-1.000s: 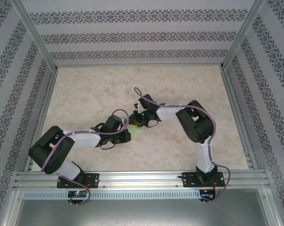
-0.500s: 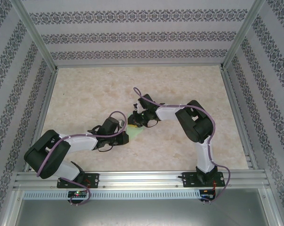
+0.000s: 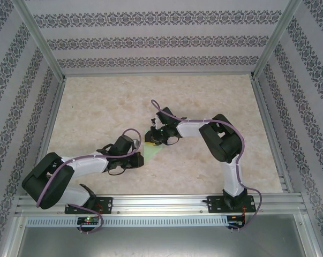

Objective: Fold a paper plane with a square sheet of paper (pick it up from the middle)
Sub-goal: Fourth fold the wing at the center of the table.

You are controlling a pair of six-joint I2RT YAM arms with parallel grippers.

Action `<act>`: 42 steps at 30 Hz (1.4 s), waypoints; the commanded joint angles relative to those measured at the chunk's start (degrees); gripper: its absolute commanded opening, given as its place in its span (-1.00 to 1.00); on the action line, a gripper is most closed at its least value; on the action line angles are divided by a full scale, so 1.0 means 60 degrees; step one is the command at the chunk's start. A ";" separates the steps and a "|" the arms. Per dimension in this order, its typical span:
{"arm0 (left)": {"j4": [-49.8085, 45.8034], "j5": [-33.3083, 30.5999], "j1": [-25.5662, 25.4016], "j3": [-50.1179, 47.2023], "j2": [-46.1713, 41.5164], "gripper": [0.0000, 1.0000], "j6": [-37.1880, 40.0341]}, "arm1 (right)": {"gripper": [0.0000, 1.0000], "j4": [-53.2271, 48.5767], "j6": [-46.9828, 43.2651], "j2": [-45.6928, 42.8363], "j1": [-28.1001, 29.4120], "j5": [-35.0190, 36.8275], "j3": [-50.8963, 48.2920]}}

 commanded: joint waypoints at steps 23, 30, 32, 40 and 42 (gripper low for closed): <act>-0.0592 -0.0103 0.0126 0.1507 -0.0316 -0.75 -0.0187 | -0.65 -0.0404 0.0106 0.0465 0.0016 0.1186 -0.0402; 0.0416 -0.0049 0.0118 0.1793 0.1032 -0.76 -0.0267 | -0.65 -0.0243 0.0237 0.0579 0.0017 0.1074 -0.0405; 0.0311 -0.0292 0.0126 0.1765 0.1243 -0.76 -0.0173 | -0.65 -0.0241 0.0238 0.0579 0.0017 0.1071 -0.0388; -0.0031 -0.0599 0.0123 0.0828 0.1608 -0.83 -0.0151 | -0.65 -0.0083 0.0257 0.0350 -0.0039 0.1018 -0.0420; -0.0146 -0.0834 0.0118 0.0572 0.1539 -0.86 -0.0217 | -0.64 0.0054 0.0308 0.0187 -0.0078 0.0936 -0.0388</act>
